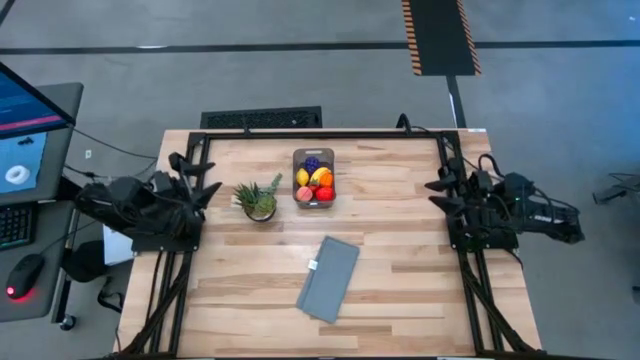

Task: Pick and placing Produce into tupperware
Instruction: Return to Home Position

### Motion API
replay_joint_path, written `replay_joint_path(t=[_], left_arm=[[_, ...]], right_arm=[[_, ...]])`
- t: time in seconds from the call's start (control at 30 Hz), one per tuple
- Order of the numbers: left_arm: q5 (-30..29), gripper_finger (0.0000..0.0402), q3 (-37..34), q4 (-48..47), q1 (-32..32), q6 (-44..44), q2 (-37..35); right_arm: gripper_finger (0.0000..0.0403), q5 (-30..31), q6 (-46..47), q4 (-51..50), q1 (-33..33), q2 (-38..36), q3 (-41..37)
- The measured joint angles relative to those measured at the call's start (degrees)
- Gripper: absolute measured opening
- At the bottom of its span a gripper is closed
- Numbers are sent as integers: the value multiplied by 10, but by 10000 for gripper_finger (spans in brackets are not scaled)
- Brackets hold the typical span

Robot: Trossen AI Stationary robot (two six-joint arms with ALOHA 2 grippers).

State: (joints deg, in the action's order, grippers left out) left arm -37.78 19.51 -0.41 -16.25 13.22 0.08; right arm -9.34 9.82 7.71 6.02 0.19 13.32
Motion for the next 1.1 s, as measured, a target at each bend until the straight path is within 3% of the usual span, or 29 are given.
replay_joint_path(t=[0.4,0.63,0.83,1.1], left_arm=[[-5,259,-114,178,0,-11,0],[-16,259,-131,189,0,-31,0],[-17,259,-189,267,0,-49,0],[-15,259,-188,230,0,-83,0]], right_arm=[[182,20,-8,27,-42,0,-24],[185,34,-7,43,-45,0,-43],[183,34,1,29,-45,0,-43],[182,34,17,3,-45,0,-43]])
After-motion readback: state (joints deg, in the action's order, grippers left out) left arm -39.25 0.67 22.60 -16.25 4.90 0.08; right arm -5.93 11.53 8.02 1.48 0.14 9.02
